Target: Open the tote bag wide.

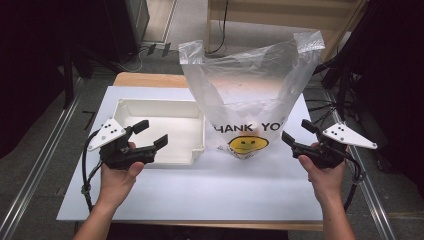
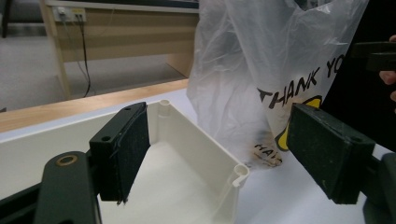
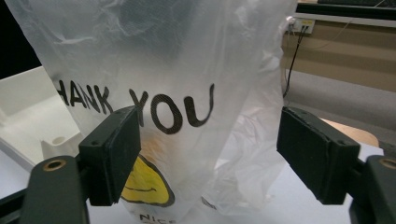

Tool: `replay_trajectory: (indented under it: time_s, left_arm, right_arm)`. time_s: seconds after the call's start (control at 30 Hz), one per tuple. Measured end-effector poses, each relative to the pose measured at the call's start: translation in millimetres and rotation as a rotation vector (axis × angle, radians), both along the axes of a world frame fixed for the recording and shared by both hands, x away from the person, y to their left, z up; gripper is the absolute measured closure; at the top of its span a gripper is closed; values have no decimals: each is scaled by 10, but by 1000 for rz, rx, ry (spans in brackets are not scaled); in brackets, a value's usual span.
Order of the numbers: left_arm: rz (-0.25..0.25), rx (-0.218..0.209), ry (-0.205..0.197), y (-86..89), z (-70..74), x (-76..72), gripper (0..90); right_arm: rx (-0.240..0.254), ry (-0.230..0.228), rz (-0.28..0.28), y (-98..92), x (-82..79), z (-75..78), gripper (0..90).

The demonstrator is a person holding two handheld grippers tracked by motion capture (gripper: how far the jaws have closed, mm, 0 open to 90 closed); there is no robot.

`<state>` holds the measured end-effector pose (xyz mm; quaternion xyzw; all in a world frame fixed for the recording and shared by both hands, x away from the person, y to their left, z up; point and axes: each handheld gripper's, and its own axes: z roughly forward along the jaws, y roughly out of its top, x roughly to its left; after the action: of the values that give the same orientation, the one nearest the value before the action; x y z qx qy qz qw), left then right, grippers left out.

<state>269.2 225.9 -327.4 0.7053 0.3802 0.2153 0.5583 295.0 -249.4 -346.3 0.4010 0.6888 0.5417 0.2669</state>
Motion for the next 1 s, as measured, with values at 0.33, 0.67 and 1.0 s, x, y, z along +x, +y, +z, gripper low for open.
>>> replay_trajectory:
  time_s: [0.33, 0.67, 1.0]
  left_arm:
    - [-39, -14, 14, -331, 19, 236, 280]
    - [-82, -9, 26, -556, 52, 337, 297]
    - [-111, -3, 50, -835, 134, 476, 360]
  right_arm:
    - [-9, 3, -7, 112, 107, 137, 278]
    - [25, 2, 2, 162, 186, 192, 321]
    - [30, 17, -28, 186, 282, 223, 462]
